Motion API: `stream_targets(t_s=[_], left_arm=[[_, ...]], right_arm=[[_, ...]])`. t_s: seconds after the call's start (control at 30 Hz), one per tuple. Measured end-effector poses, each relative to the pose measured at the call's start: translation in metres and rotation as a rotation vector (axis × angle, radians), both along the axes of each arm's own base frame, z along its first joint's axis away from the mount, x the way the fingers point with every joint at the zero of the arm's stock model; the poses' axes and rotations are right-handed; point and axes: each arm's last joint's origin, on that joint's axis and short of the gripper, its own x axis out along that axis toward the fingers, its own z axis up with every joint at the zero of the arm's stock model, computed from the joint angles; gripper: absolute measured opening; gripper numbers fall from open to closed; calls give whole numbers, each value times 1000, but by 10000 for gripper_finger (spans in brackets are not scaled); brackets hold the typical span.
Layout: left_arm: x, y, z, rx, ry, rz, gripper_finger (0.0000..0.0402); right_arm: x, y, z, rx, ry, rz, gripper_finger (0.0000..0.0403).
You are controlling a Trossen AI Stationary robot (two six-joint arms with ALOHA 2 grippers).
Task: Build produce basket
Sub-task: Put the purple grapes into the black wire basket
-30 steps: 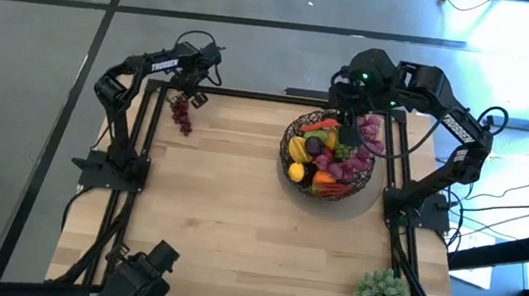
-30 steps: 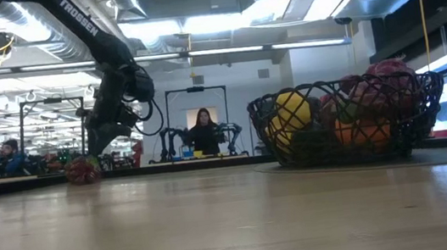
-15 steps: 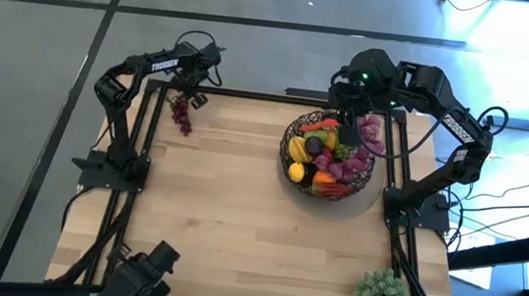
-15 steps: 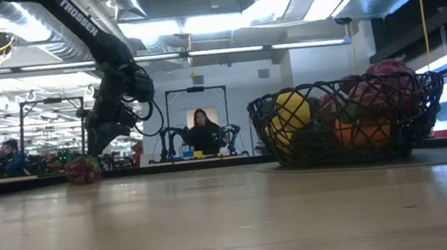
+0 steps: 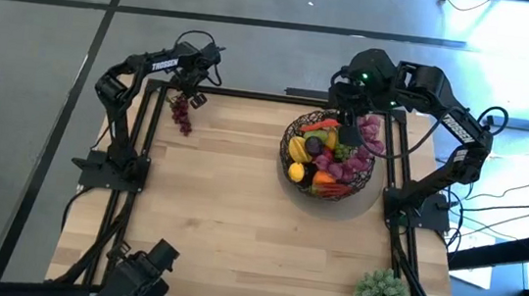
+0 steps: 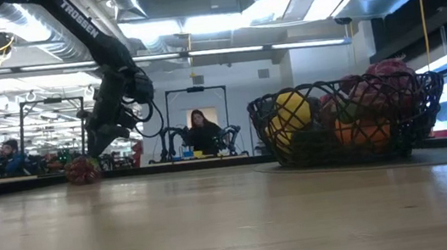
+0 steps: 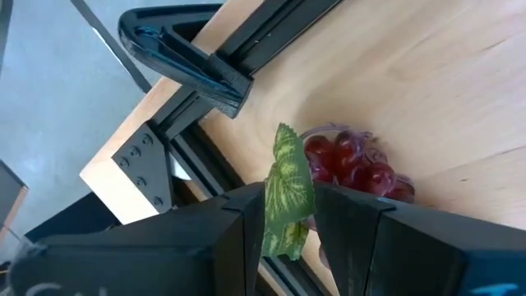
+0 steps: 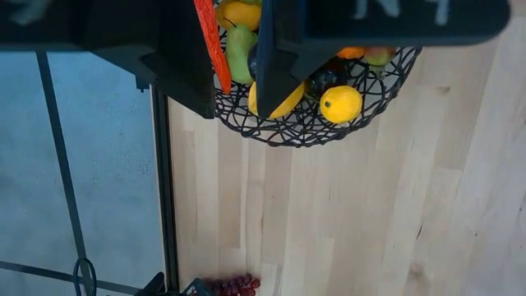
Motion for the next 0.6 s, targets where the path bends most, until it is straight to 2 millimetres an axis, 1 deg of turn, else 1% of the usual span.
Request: stream_targets(t_s=[0.17, 0.3, 0.4, 0.5, 0.6], left_arm=[[0, 0, -1, -1, 1, -1, 94], [0, 2, -12, -44, 12, 2, 94], [1, 3, -16, -50, 23, 7, 91], [1, 4, -16, -37, 37, 5, 73], [1, 4, -16, -32, 40, 5, 31]], right_arm=[[0, 0, 0, 0, 0, 0, 87], [0, 0, 0, 0, 0, 0, 87], [0, 0, 0, 0, 0, 0, 87], [0, 0, 0, -1, -2, 0, 87], [1, 0, 1, -5, -14, 0, 87]])
